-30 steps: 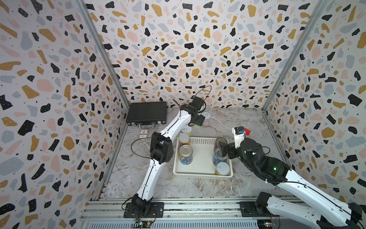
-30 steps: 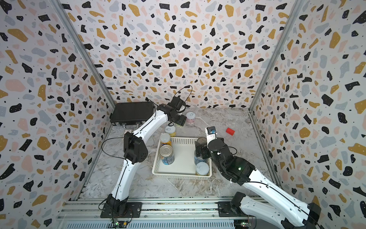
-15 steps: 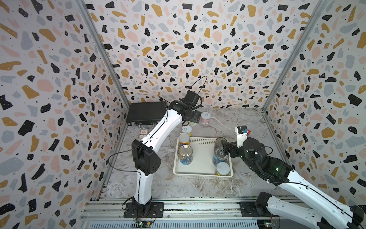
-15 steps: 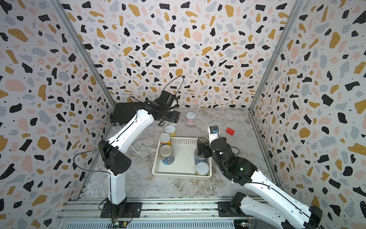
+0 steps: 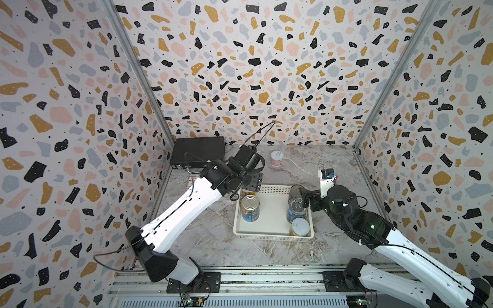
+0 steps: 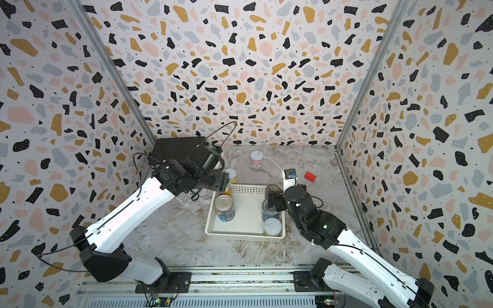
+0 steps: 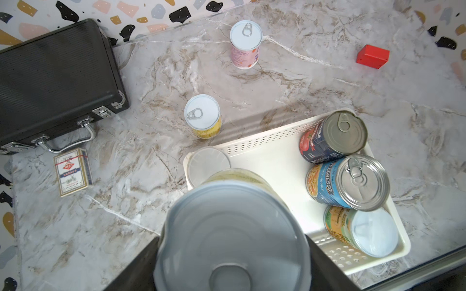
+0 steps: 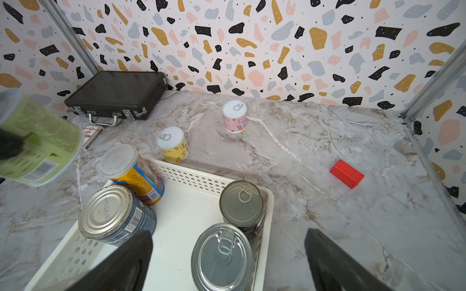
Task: Put the canned food in the basket
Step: Place the canned food in the basket.
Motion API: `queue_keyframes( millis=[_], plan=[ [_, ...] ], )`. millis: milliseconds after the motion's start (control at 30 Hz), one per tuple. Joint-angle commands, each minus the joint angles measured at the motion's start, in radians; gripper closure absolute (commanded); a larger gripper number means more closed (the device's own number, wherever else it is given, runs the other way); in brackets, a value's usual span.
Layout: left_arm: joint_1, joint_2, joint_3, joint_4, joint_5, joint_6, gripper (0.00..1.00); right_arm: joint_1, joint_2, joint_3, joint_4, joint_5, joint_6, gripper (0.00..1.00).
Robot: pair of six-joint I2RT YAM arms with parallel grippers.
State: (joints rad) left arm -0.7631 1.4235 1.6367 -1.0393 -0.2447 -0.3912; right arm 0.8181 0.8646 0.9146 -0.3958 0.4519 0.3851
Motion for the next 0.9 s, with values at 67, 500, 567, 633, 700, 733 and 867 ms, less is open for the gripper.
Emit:
queue_keyframes(
  millis=[67, 500, 567, 633, 700, 733, 867],
  plan=[
    [-0.049, -0.177, -0.135, 0.026, -0.010, -0.098, 0.54, -0.008, 0.013, 0.006, -0.001, -0.011, 0.015, 0.00],
    [-0.153, -0.411, -0.406, -0.011, 0.057, -0.190, 0.54, -0.049, 0.092, 0.033, -0.018, -0.088, 0.033, 0.00],
    [-0.157, -0.414, -0.425, -0.008, 0.074, -0.192, 0.54, -0.057, 0.096, 0.033, -0.019, -0.095, 0.037, 0.00],
    [-0.157, -0.412, -0.442, 0.000, 0.085, -0.187, 0.54, -0.060, 0.093, 0.031, -0.020, -0.094, 0.037, 0.00],
    [-0.158, -0.400, -0.459, 0.015, 0.100, -0.185, 0.54, -0.063, 0.090, 0.028, -0.020, -0.094, 0.038, 0.00],
    [-0.157, -0.393, -0.466, 0.026, 0.110, -0.181, 0.53, -0.063, 0.088, 0.028, -0.020, -0.095, 0.038, 0.00],
    [-0.158, -0.352, -0.493, 0.073, 0.141, -0.171, 0.53, -0.065, 0.092, 0.028, -0.020, -0.102, 0.040, 0.00]
  ],
)
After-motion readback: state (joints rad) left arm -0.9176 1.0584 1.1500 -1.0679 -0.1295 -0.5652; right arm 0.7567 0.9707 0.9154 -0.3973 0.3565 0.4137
